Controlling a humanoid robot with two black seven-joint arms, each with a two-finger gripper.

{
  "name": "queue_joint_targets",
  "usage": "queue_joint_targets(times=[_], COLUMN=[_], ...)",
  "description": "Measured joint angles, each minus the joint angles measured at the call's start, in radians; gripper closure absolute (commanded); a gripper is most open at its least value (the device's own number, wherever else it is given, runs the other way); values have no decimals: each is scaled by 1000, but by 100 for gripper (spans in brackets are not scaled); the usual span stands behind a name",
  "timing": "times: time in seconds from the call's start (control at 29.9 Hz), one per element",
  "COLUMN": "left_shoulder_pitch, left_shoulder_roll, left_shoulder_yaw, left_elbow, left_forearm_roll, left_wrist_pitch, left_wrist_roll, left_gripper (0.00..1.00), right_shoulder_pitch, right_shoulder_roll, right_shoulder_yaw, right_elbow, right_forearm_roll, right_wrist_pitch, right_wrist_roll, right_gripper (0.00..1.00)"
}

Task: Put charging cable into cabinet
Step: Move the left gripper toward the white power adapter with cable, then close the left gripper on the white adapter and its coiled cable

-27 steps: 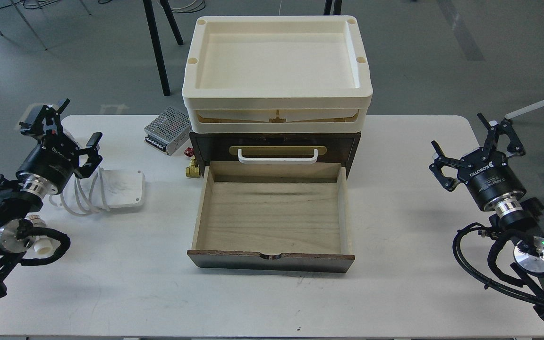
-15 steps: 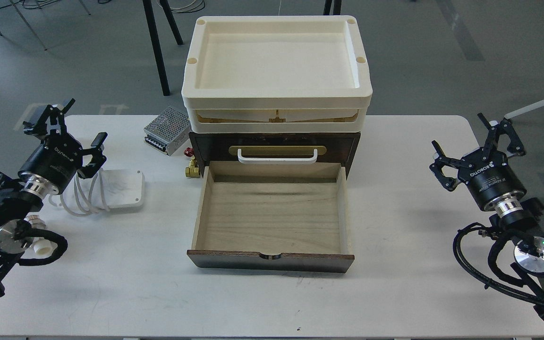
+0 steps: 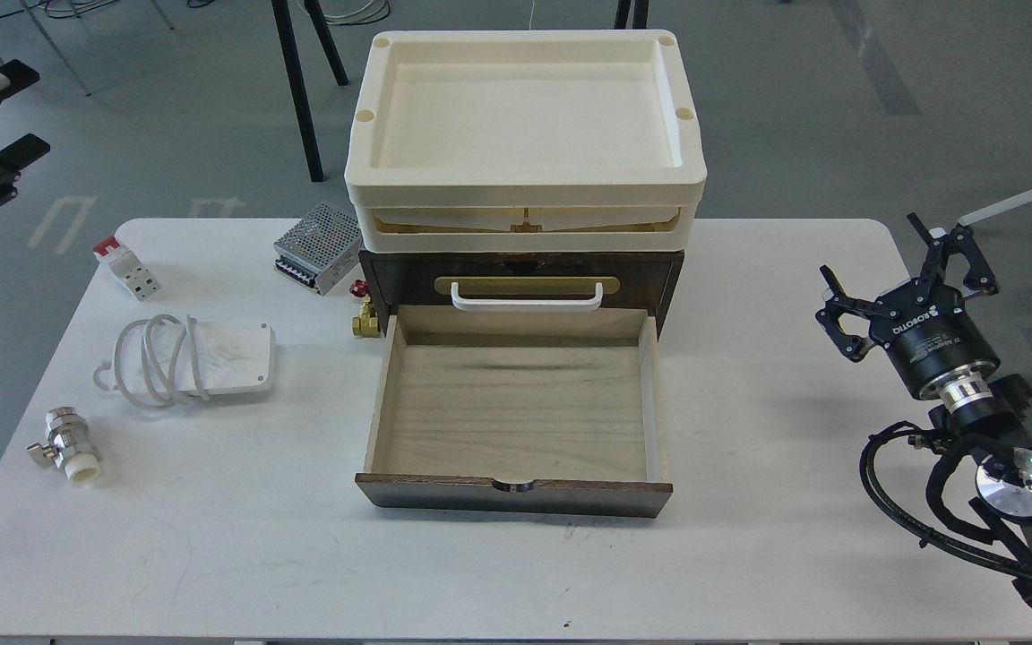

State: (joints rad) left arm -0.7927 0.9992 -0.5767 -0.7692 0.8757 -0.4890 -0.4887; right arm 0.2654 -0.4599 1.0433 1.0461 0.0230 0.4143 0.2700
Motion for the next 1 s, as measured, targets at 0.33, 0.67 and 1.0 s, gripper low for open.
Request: queue_joint_targets(times=[0.33, 0.67, 1.0], left_shoulder_pitch=[-74, -52, -36], left_shoulder_roll=[77, 16, -91], left_shoulder_yaw=[8, 213, 322], left_elbow=[-190, -251, -141], left_forearm_roll=[604, 980, 948], left_wrist_pitch=[0, 154, 214], left_wrist_roll=[0, 0, 0], left_gripper=[4, 3, 3], right_shoulder_pitch=[0, 0, 0], right_shoulder_roll=[0, -1, -1], right_shoulder_yaw=[0, 0, 0], right_elbow=[0, 0, 0], right_forearm_roll=[0, 0, 0], right_wrist_pitch=[3, 5, 5], right_wrist_roll=[0, 0, 0], right_gripper=[1, 1, 1])
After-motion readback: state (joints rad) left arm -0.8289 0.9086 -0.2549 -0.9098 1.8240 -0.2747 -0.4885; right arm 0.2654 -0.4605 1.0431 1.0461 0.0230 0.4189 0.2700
